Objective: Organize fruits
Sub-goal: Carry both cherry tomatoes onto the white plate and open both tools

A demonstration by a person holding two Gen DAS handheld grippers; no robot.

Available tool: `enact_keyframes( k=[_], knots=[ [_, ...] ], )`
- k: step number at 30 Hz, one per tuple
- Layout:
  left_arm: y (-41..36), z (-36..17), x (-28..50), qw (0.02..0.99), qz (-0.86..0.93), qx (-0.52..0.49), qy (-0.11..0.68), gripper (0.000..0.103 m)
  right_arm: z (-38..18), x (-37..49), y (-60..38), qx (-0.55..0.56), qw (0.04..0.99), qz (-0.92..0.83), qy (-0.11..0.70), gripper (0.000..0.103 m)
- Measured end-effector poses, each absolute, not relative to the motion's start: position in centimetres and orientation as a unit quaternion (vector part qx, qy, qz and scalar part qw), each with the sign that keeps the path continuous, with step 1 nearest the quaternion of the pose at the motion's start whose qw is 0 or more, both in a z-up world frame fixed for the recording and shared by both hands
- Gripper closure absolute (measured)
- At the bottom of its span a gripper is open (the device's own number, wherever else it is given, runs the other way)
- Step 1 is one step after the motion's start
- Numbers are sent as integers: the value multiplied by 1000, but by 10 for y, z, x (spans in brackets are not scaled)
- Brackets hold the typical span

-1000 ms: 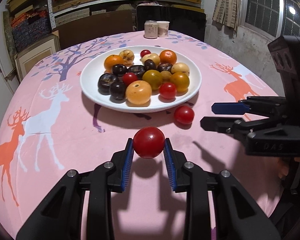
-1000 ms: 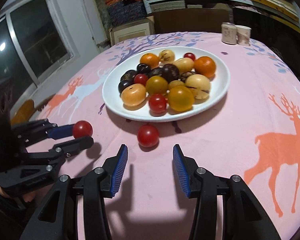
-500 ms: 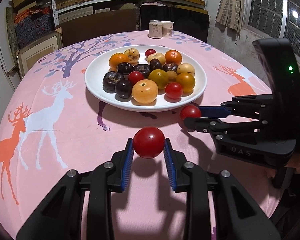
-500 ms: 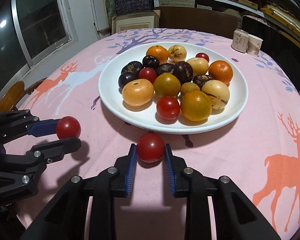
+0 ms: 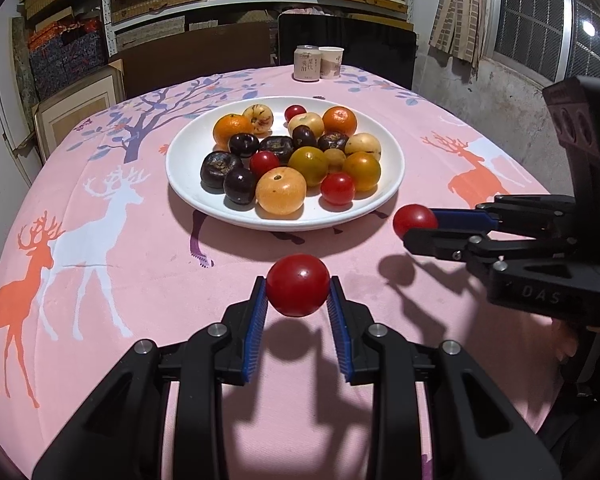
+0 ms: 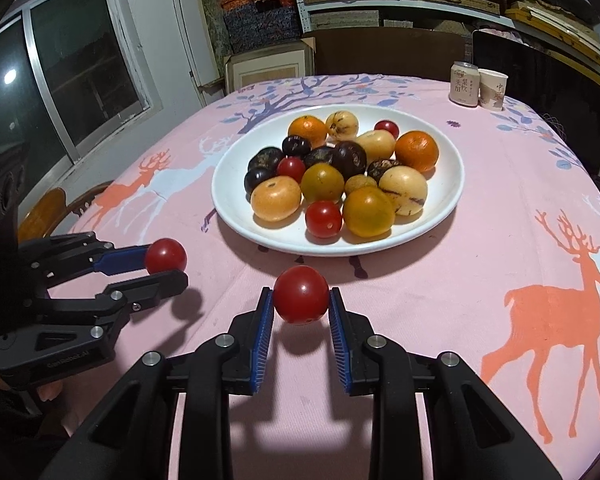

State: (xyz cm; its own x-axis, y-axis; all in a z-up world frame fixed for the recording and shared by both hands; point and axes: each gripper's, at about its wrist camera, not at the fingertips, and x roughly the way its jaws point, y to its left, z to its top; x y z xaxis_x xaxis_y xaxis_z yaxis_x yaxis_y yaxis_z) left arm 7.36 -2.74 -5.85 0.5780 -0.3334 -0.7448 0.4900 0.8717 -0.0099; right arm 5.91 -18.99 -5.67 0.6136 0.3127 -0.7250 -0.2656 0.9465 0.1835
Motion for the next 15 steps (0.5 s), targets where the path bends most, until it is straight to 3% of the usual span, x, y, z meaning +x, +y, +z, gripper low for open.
enact_keyframes(
  k=[15],
  knots=[
    [-47, -16, 107, 900, -225, 109, 356, 73, 14, 86, -216, 29, 926, 150, 345, 75]
  ],
)
